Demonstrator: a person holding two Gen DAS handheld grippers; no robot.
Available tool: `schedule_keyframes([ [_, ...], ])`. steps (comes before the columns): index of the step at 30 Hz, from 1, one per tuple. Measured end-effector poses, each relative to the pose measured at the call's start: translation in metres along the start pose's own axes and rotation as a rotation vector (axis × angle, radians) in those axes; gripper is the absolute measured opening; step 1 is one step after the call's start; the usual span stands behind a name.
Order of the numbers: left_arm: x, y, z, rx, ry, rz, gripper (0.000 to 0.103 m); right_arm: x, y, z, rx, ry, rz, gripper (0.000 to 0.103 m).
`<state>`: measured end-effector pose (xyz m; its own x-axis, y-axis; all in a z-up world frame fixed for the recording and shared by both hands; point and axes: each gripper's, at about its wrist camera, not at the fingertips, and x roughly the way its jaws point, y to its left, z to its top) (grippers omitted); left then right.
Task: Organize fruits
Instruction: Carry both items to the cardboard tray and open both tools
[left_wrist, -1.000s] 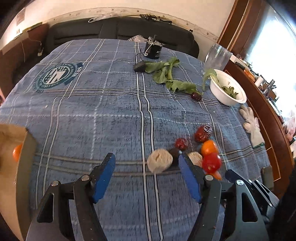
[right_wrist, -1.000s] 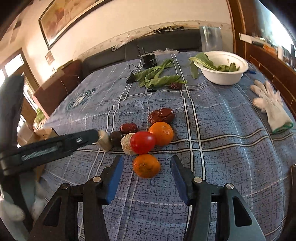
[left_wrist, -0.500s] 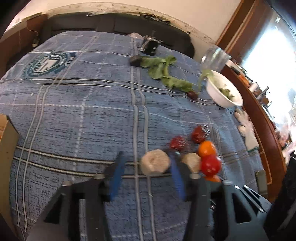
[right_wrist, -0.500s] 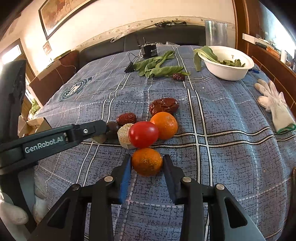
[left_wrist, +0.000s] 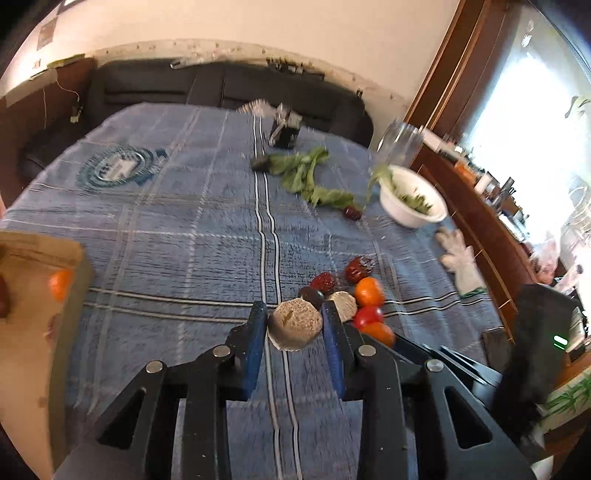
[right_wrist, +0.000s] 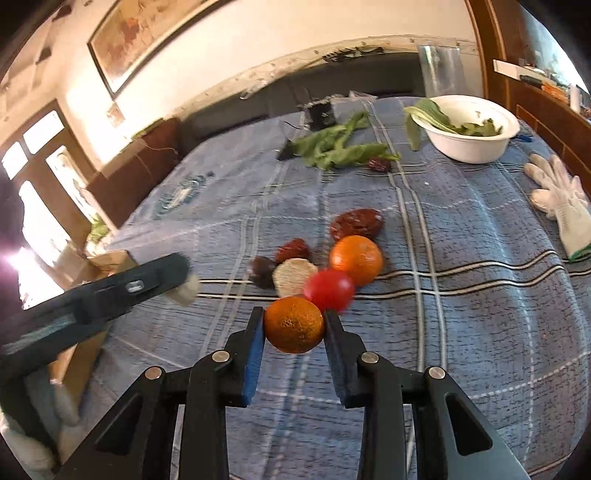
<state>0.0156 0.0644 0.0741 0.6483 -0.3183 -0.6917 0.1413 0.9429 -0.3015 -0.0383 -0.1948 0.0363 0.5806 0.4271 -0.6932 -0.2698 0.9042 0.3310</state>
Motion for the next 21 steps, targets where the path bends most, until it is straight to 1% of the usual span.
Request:
schedule_keyframes([
  [3,-0.031,0.014,-0.005,-0.033,-0.036,0.004,0.029,-0.002,0.005,-0.002,-0.008,-0.012,0.013,0.034],
  [6,-0.067,0.041,-0.015,-0.089,-0.085,0.001,0.029,-0.004,0.01,-0.004,-0.01,-0.025,0.028,0.034],
  [7,-0.074,0.047,-0.018,-0.095,-0.102,0.006,0.029,-0.005,0.013,-0.005,-0.016,-0.032,0.029,0.034],
  [9,-0.099,0.064,-0.026,-0.093,-0.158,0.045,0.029,-0.01,0.021,-0.007,-0.037,-0.058,0.029,0.034],
  [11,-0.115,0.077,-0.032,-0.087,-0.195,0.084,0.029,-0.02,0.036,-0.009,-0.079,-0.107,0.012,0.034],
  [13,-0.129,0.092,-0.036,-0.08,-0.206,0.137,0.029,-0.029,0.054,-0.01,-0.126,-0.138,-0.002,0.034],
  [14,-0.132,0.099,-0.036,-0.085,-0.205,0.151,0.029,-0.033,0.065,-0.01,-0.144,-0.148,0.007,0.034],
  [16,-0.14,0.114,-0.038,-0.107,-0.209,0.175,0.029,-0.041,0.084,-0.01,-0.151,-0.149,0.058,0.034],
  [18,-0.144,0.135,-0.037,-0.146,-0.205,0.204,0.029,-0.043,0.106,-0.008,-0.167,-0.13,0.127,0.035],
  [21,-0.144,0.165,-0.038,-0.202,-0.176,0.229,0.029,-0.033,0.143,-0.006,-0.205,-0.085,0.191,0.035],
])
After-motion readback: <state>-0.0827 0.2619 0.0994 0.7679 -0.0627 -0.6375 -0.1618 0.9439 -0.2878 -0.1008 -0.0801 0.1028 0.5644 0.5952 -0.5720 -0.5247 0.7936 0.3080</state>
